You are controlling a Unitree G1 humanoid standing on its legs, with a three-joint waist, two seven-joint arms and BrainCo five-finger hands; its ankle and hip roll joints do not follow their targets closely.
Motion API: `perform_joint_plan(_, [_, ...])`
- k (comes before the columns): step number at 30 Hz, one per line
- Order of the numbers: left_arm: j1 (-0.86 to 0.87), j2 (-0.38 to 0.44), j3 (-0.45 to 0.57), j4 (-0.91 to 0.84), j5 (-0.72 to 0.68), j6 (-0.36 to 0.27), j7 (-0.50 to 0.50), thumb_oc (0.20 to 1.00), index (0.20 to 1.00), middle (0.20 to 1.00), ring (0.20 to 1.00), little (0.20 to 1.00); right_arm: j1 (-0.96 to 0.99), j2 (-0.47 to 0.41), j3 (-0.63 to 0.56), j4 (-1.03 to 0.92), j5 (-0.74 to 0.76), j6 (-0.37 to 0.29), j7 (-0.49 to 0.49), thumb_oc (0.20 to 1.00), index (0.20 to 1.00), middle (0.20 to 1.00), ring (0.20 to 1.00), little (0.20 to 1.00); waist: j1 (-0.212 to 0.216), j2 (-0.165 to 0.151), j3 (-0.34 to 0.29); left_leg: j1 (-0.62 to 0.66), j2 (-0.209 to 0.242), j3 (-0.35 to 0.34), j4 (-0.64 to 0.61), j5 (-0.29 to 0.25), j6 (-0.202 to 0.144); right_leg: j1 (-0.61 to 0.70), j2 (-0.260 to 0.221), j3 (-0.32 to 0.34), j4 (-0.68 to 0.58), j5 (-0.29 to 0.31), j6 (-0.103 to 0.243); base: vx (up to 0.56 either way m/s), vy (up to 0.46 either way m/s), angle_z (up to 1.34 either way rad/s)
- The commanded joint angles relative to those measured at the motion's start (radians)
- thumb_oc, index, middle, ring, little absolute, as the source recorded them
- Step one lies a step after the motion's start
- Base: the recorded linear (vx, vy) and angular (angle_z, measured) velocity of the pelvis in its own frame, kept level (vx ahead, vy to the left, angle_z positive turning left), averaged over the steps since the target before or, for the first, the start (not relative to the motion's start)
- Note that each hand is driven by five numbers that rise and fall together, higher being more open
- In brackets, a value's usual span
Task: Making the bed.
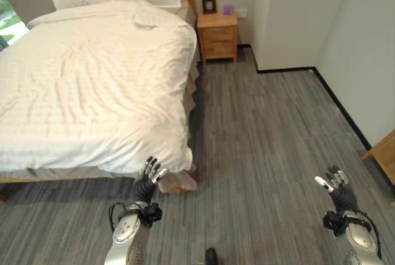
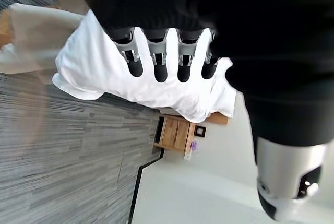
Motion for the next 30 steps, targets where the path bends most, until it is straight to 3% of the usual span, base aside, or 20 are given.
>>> perform_joint_plan(1, [-0.009, 0.035, 0.066, -0.044, 0.017, -0.040, -0.010, 1.000, 1.000, 1.000, 1.000, 1.000, 0.010, -0.039, -0.022, -0.062, -0.023, -0.028, 0.026, 1.000, 1.000, 1.000, 1.000, 1.000, 0.014, -0.028, -0.032, 0.056, 0.019, -0.027, 0.035, -0.114, -0.023, -0.084, -0.029, -0.018, -0.014, 0.118, 0.039, 0.02, 0.065, 0.00])
perform_joint_plan(7, [-0.040, 0.045, 0.097, -0.014, -0.008, -0.057, 0.013, 1.000, 1.000, 1.000, 1.000, 1.000, -0.036, -0.061, -0.018, -0.070, -0.026, -0.044, 0.027, 1.000, 1.000, 1.000, 1.000, 1.000, 0.023, -0.029, -0.008, 0.007, 0.004, -0.020, 0.105, -0.141, -0.007, -0.123, -0.058, -0.009, 0.026, 0.121, 0.058, 0.00, 0.117, -0.12])
perform_joint_plan(8, [-0.071, 0.074, 0.103, 0.027, 0.006, -0.056, 0.051, 1.000, 1.000, 1.000, 1.000, 1.000, -0.085, -0.055, 0.010, -0.083, -0.008, -0.055, 0.007, 1.000, 1.000, 1.000, 1.000, 1.000, 0.019, -0.003, 0.056, 0.022, 0.006, 0.016, 0.115, -0.167, 0.029, -0.303, -0.073, -0.025, 0.363, 0.157, 0.069, 0.01, 0.243, -0.17])
perform_joint_plan(9, [-0.071, 0.074, 0.103, 0.027, 0.006, -0.056, 0.051, 1.000, 1.000, 1.000, 1.000, 1.000, -0.085, -0.055, 0.010, -0.083, -0.008, -0.055, 0.007, 1.000, 1.000, 1.000, 1.000, 1.000, 0.019, -0.003, 0.056, 0.022, 0.006, 0.016, 0.115, -0.167, 0.029, -0.303, -0.073, -0.025, 0.363, 0.157, 0.069, 0.11, 0.247, -0.57])
perform_joint_plan(10, [-0.090, 0.092, 0.106, 0.028, 0.007, -0.059, 0.061, 1.000, 1.000, 1.000, 1.000, 1.000, -0.090, -0.046, 0.029, -0.080, -0.008, -0.051, 0.011, 1.000, 1.000, 1.000, 1.000, 1.000, 0.007, -0.005, 0.078, 0.059, 0.011, 0.034, 0.103, -0.182, 0.024, -0.373, -0.074, -0.039, 0.348, 0.200, 0.072, 0.19, -0.029, -0.84])
perform_joint_plan(14, [-0.127, 0.106, 0.094, 0.027, -0.022, -0.074, 0.060, 1.000, 1.000, 1.000, 1.000, 1.000, -0.081, -0.055, 0.031, -0.072, -0.017, -0.052, 0.011, 1.000, 1.000, 1.000, 1.000, 1.000, -0.041, -0.020, 0.096, 0.133, 0.034, 0.033, 0.069, -0.220, -0.013, -0.445, -0.086, 0.000, 0.107, 0.266, 0.090, 0.33, -0.115, -0.18])
perform_joint_plan(16, [-0.154, 0.117, 0.075, 0.031, -0.022, -0.077, 0.060, 1.000, 1.000, 1.000, 1.000, 1.000, -0.076, -0.049, 0.026, -0.078, -0.012, -0.054, 0.005, 1.000, 1.000, 1.000, 1.000, 1.000, -0.071, -0.018, 0.097, 0.203, 0.057, 0.019, 0.033, -0.234, -0.040, -0.462, -0.066, 0.029, -0.008, 0.302, 0.107, 0.47, -0.173, 0.29])
perform_joint_plan(18, [-0.163, 0.115, 0.064, 0.029, -0.035, -0.084, 0.058, 1.000, 1.000, 1.000, 1.000, 1.000, -0.065, -0.045, 0.021, -0.092, -0.010, -0.055, 0.011, 1.000, 1.000, 1.000, 1.000, 1.000, -0.088, -0.023, 0.089, 0.249, 0.072, 0.012, 0.015, -0.246, -0.056, -0.467, -0.062, 0.025, 0.001, 0.318, 0.114, 0.43, -0.207, -0.09])
perform_joint_plan(20, [-0.176, 0.102, 0.049, 0.044, -0.043, -0.084, 0.047, 1.000, 1.000, 1.000, 1.000, 1.000, -0.065, -0.048, 0.016, -0.087, 0.004, -0.065, 0.014, 1.000, 1.000, 1.000, 1.000, 1.000, -0.099, -0.026, 0.060, 0.265, 0.102, -0.002, 0.050, -0.256, -0.069, -0.453, -0.047, 0.022, 0.039, 0.289, 0.090, 0.45, -0.255, 0.56])
perform_joint_plan(22, [-0.180, 0.087, 0.042, 0.049, -0.058, -0.087, 0.050, 1.000, 1.000, 1.000, 1.000, 1.000, -0.079, -0.058, 0.018, -0.074, 0.024, -0.069, 0.005, 1.000, 1.000, 1.000, 1.000, 1.000, -0.109, -0.011, 0.051, 0.233, 0.159, -0.009, 0.196, -0.173, -0.093, -0.432, -0.004, 0.009, 0.108, 0.247, 0.053, 0.45, -0.323, 0.54])
perform_joint_plan(24, [-0.181, 0.064, 0.043, 0.055, -0.095, -0.083, 0.055, 1.000, 1.000, 1.000, 1.000, 1.000, -0.103, -0.067, 0.027, -0.073, 0.078, -0.090, 0.002, 1.000, 1.000, 1.000, 1.000, 1.000, -0.096, -0.020, 0.050, 0.098, 0.221, -0.015, 0.519, -0.017, -0.084, -0.367, 0.025, -0.019, 0.116, 0.201, -0.006, 0.42, -0.476, 0.23])
perform_joint_plan(25, [-0.188, 0.068, 0.042, 0.053, -0.105, -0.084, 0.050, 1.000, 1.000, 1.000, 1.000, 1.000, -0.105, -0.075, 0.026, -0.079, 0.080, -0.094, 0.005, 1.000, 1.000, 1.000, 1.000, 1.000, -0.088, -0.038, 0.059, 0.014, 0.246, -0.003, 0.638, 0.025, -0.071, -0.328, 0.027, -0.038, 0.103, 0.184, -0.035, 0.38, -0.538, 0.35])
perform_joint_plan(26, [-0.190, 0.071, 0.043, 0.050, -0.114, -0.082, 0.045, 1.000, 1.000, 1.000, 1.000, 1.000, -0.105, -0.086, 0.020, -0.076, 0.077, -0.098, -0.002, 1.000, 1.000, 1.000, 1.000, 1.000, -0.067, -0.050, 0.081, -0.046, 0.252, -0.002, 0.747, 0.021, -0.056, -0.281, 0.042, -0.046, 0.097, 0.156, -0.061, 0.44, -0.561, 0.33])
perform_joint_plan(27, [-0.201, 0.062, 0.030, 0.058, -0.122, -0.084, 0.056, 1.000, 1.000, 1.000, 1.000, 1.000, -0.120, -0.106, 0.012, -0.051, 0.078, -0.097, -0.028, 1.000, 1.000, 1.000, 1.000, 1.000, -0.023, -0.069, 0.114, -0.174, 0.171, -0.035, 0.838, -0.033, -0.047, -0.212, 0.037, -0.035, 0.070, 0.125, -0.074, 0.31, -0.366, 0.19])
perform_joint_plan(28, [-0.202, 0.062, 0.030, 0.058, -0.122, -0.084, 0.056, 1.000, 1.000, 1.000, 1.000, 1.000, -0.122, -0.106, 0.012, -0.051, 0.078, -0.097, -0.028, 1.000, 1.000, 1.000, 1.000, 1.000, -0.025, -0.071, 0.113, -0.178, 0.168, -0.036, 0.838, -0.030, -0.045, -0.215, 0.034, -0.037, 0.069, 0.128, -0.073, 0.35, -0.259, 0.10])
perform_joint_plan(30, [-0.206, 0.052, 0.021, 0.070, -0.118, -0.085, 0.056, 1.000, 1.000, 1.000, 1.000, 1.000, -0.139, -0.111, -0.001, -0.049, 0.097, -0.095, -0.030, 1.000, 1.000, 1.000, 1.000, 1.000, 0.017, -0.064, 0.119, -0.315, 0.095, -0.008, 0.734, -0.082, -0.046, -0.128, 0.029, -0.037, 0.053, 0.090, -0.068, 0.52, -0.111, 0.20])
